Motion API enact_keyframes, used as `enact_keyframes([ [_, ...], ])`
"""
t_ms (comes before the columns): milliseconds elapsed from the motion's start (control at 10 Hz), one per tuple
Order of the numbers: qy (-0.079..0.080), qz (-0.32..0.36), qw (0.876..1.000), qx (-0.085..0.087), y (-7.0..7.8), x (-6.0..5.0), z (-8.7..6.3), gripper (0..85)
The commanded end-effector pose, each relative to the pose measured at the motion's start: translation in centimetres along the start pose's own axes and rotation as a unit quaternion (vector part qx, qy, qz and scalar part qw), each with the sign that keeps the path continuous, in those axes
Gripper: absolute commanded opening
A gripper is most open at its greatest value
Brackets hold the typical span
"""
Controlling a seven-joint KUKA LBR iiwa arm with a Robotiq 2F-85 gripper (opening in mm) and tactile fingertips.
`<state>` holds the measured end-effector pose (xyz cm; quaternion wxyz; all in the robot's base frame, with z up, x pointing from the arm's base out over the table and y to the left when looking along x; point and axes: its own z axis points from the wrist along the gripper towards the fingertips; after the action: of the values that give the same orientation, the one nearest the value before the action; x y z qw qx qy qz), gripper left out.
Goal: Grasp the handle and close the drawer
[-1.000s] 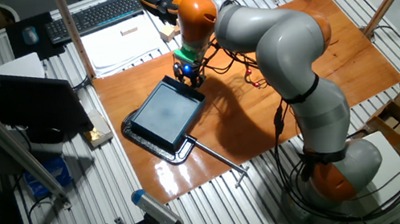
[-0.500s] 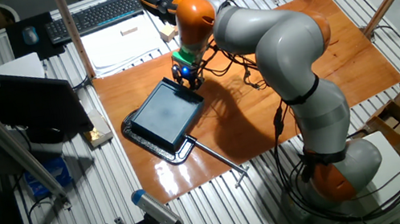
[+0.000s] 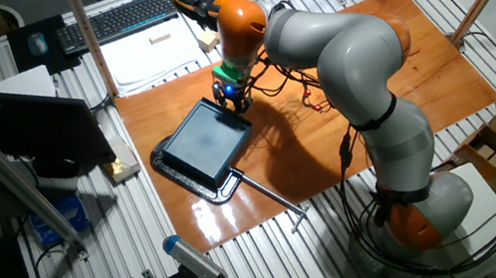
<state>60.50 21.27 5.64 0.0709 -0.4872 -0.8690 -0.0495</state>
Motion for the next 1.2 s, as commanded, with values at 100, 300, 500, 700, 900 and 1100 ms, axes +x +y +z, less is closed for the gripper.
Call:
enact_keyframes([
  [100, 0.001, 0.002, 1.0, 0.0, 0.0, 0.4, 0.1, 2.0],
  [300, 0.001, 0.005, 1.0, 0.0, 0.0, 0.8, 0.2, 2.0],
  [500, 0.002, 0.005, 1.0, 0.0, 0.0, 1.2, 0.2, 2.0],
  [700, 0.003, 0.006, 1.0, -0.001, 0.1, 1.5, 0.5, 2.0],
  [900, 0.003, 0.007, 1.0, -0.002, 0.1, 1.8, 0.6, 2.0],
  [1100, 0.003, 0.007, 1.0, -0.002, 0.1, 1.8, 0.6, 2.0],
])
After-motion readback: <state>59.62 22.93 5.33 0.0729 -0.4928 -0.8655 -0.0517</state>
